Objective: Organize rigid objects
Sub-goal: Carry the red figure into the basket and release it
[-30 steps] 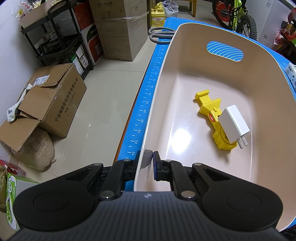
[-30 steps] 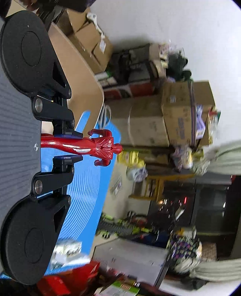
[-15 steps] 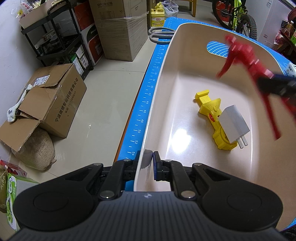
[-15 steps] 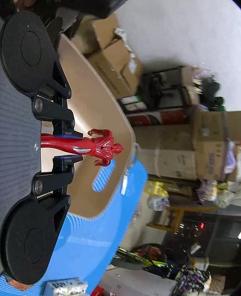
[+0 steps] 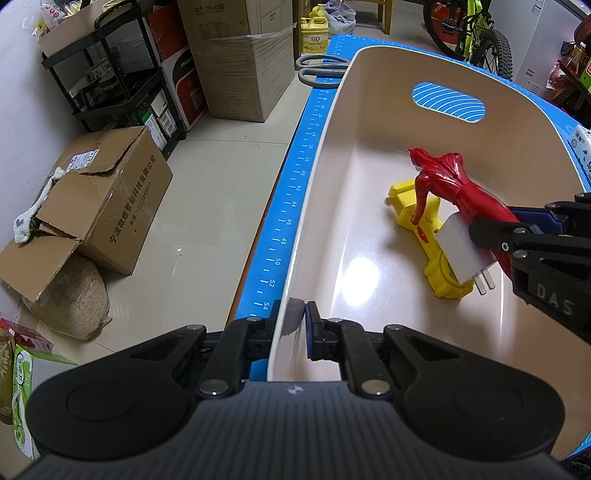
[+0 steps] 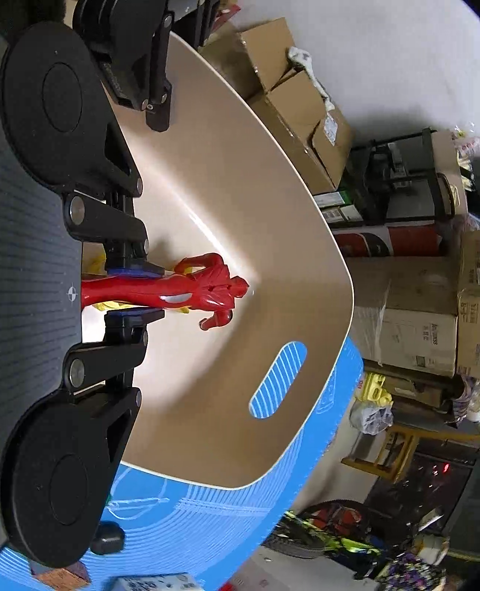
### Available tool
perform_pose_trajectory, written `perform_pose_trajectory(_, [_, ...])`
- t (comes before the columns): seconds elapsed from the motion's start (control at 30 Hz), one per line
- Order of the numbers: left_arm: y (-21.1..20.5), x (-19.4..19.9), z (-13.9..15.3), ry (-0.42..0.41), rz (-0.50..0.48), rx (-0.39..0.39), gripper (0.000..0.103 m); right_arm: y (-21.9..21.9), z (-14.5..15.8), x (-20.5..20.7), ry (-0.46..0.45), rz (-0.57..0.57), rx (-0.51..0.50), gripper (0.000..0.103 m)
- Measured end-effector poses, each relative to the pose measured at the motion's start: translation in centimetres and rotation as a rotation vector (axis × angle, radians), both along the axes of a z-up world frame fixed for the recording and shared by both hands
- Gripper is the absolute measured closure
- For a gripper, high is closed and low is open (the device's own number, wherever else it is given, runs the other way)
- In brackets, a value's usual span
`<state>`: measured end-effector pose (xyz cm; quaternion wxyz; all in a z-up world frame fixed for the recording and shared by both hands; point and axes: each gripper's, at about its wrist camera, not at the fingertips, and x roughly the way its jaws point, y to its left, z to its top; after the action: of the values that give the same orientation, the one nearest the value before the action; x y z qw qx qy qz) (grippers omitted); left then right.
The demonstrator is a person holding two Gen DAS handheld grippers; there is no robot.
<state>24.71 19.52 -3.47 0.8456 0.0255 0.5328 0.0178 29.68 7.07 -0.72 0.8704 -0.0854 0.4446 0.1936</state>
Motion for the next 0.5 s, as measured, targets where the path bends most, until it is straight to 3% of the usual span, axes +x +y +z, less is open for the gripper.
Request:
perform_pose_trajectory(0.13, [0.1,0.0,0.1,0.0,0.002,-0.003,0.09,-0.8,0.7,-0.5,-0.033,-0.013,0.024,0.051])
perform_pose_trajectory(0.5, [0.0,0.1,0.1,0.0,0.006,-0.005,0.09,-5.5,4.8,-2.8,-0.165,-0.105,0.101,0.035])
